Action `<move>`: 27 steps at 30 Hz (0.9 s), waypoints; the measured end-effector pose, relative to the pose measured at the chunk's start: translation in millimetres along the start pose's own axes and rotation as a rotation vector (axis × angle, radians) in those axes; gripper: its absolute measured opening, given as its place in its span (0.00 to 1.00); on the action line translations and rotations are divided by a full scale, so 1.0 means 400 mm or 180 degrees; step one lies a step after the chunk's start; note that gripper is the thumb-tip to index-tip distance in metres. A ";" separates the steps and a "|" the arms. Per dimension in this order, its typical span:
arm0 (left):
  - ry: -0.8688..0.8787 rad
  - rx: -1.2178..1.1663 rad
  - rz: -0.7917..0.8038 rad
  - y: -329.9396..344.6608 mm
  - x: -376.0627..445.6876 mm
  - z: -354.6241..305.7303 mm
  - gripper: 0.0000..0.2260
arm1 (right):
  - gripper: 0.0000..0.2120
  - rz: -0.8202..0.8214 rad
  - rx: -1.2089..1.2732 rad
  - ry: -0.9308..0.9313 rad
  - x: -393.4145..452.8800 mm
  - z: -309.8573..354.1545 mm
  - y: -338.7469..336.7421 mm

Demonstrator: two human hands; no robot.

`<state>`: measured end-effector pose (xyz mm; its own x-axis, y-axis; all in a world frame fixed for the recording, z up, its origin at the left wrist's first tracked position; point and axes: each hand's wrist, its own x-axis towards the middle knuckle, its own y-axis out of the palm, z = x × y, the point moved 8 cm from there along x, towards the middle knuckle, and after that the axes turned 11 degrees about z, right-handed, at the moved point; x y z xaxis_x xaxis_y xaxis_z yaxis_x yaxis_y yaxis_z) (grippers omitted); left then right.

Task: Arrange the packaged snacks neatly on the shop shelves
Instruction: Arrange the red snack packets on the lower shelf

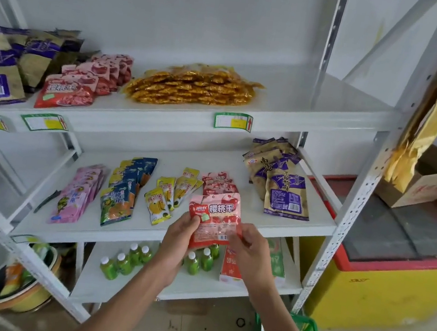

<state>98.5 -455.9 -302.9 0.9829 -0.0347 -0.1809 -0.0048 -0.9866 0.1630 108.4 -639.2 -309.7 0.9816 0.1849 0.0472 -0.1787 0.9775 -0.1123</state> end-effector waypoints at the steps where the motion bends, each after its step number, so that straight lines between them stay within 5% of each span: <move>1: -0.0003 0.0194 -0.0167 -0.008 0.008 0.008 0.10 | 0.03 -0.0040 0.0068 0.0001 0.005 -0.017 -0.004; 6: 0.0326 0.0905 -0.0856 -0.049 0.048 0.030 0.11 | 0.02 -0.0233 0.0079 0.0080 0.043 -0.076 -0.011; 12: 0.0093 0.0866 -0.0276 -0.006 0.190 0.082 0.07 | 0.02 -0.0211 -0.0234 -0.0109 0.155 -0.115 -0.002; 17: -0.0009 0.0443 0.0191 -0.001 0.316 0.117 0.11 | 0.23 0.0096 -0.1110 -0.0110 0.246 -0.169 0.047; 20: -0.0090 0.0515 0.0090 -0.053 0.403 0.137 0.13 | 0.20 0.0161 -0.1754 -0.0125 0.315 -0.199 0.054; 25: -0.0003 0.1533 0.0012 -0.141 0.535 0.181 0.12 | 0.17 0.0515 -0.2848 -0.0138 0.430 -0.274 0.077; 27: 0.0102 0.2079 -0.0162 -0.176 0.570 0.198 0.21 | 0.18 0.0715 -0.3049 -0.0091 0.460 -0.300 0.086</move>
<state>308.4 -406.8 -432.4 0.9898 0.0095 -0.1423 -0.0590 -0.8810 -0.4695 290.8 -583.7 -424.1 0.9272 0.3710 -0.0510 -0.2186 0.4257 -0.8781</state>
